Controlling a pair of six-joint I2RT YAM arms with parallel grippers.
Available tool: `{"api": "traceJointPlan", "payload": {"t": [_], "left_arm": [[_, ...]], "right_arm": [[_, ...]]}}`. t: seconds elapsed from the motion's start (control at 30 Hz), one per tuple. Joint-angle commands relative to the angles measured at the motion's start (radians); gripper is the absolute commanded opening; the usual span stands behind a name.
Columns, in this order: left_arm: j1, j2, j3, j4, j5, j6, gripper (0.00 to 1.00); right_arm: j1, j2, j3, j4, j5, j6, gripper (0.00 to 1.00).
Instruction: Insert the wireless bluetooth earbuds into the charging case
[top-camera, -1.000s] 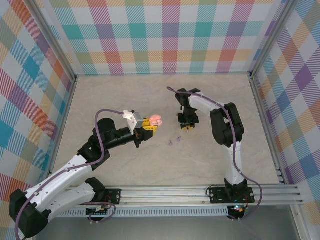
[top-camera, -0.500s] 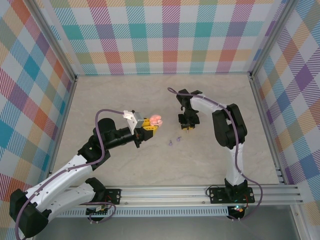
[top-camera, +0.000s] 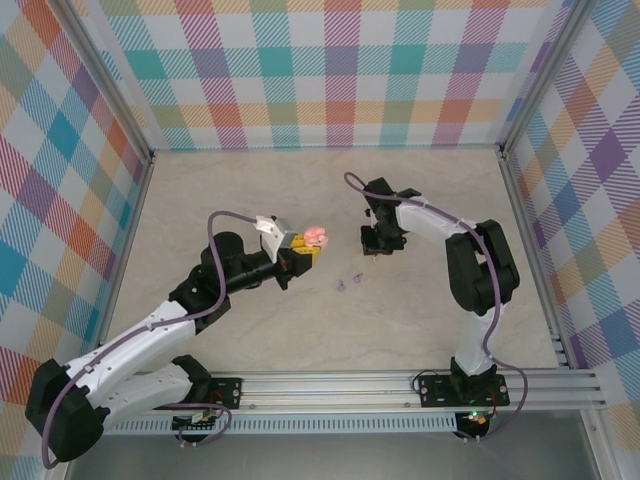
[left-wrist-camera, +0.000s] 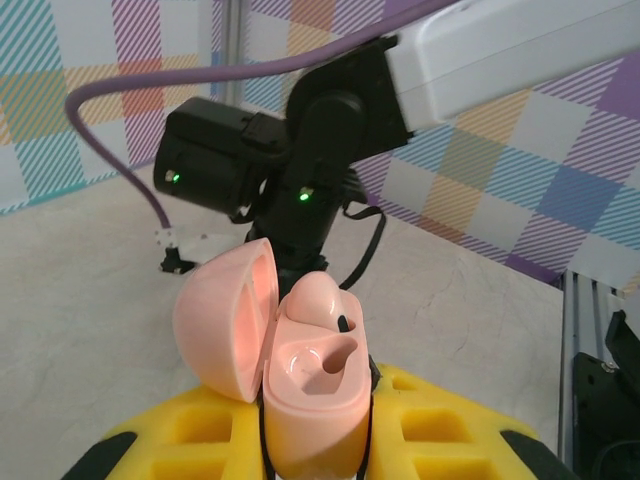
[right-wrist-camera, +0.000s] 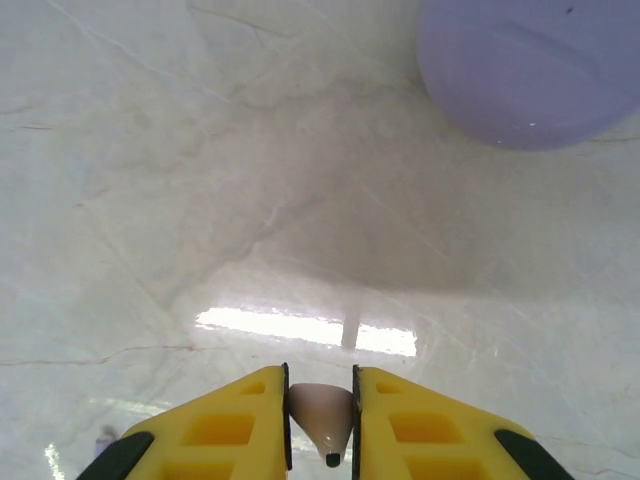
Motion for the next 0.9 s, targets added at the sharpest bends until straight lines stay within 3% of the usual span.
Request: {"api": "traceJointPlan", "payload": {"t": [0.0, 0.37, 0.57, 0.87], "left_arm": [[-0.001, 0.026, -0.01, 0.061, -0.023, -0.038, 0.16], [0.004, 0.056, -0.069, 0.141, -0.009, 0.069, 0.17], [0.004, 0.105, -0.082, 0.172, -0.035, 0.184, 0.16], [0.004, 0.206, -0.094, 0.277, -0.034, 0.24, 0.15]], "right_arm": [[-0.007, -0.081, -0.045, 0.085, -0.041, 0.01, 0.21], [-0.009, -0.318, -0.184, 0.253, -0.135, 0.038, 0.21], [-0.01, -0.426, -0.209, 0.305, -0.204, 0.043, 0.21], [-0.01, -0.539, -0.222, 0.359, -0.295, 0.025, 0.22]]}}
